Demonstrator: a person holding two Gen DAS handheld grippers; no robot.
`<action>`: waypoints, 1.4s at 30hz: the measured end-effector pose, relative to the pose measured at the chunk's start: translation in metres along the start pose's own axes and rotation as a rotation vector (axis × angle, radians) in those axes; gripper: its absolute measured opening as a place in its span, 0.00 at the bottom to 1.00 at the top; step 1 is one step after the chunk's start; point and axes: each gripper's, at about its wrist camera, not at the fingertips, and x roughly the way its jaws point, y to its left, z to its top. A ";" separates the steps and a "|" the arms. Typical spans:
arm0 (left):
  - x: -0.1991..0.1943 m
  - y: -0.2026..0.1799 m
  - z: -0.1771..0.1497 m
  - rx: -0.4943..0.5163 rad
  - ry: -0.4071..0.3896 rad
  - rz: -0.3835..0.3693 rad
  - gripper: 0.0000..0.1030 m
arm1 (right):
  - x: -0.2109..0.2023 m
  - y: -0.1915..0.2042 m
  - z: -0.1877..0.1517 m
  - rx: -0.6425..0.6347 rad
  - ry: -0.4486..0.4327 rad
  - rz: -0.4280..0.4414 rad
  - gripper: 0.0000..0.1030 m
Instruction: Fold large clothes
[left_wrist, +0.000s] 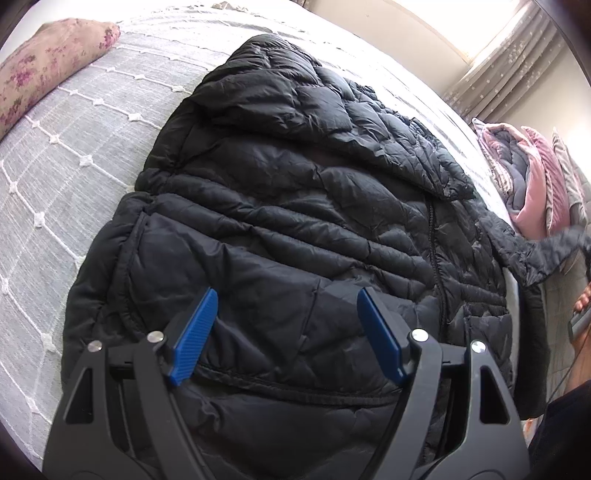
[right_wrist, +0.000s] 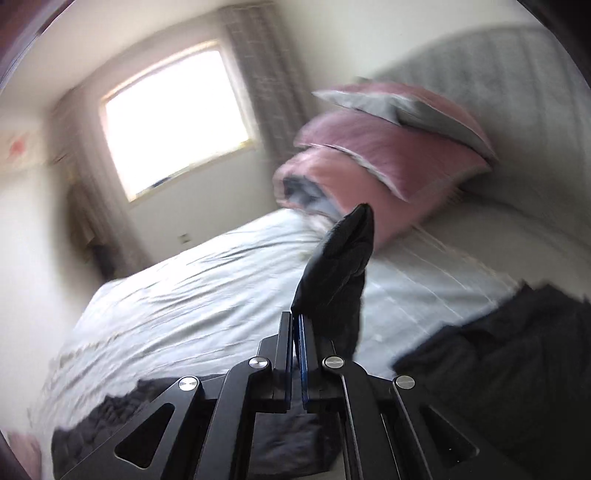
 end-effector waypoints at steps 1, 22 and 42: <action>-0.001 0.001 0.001 -0.009 0.001 -0.009 0.76 | -0.007 0.028 0.003 -0.055 -0.013 0.042 0.02; -0.002 0.003 0.003 -0.017 0.008 -0.032 0.76 | 0.100 -0.005 -0.094 -0.384 0.290 -0.228 0.82; 0.002 -0.003 0.002 0.018 -0.009 0.004 0.76 | 0.140 0.029 -0.102 -0.411 0.249 -0.317 0.06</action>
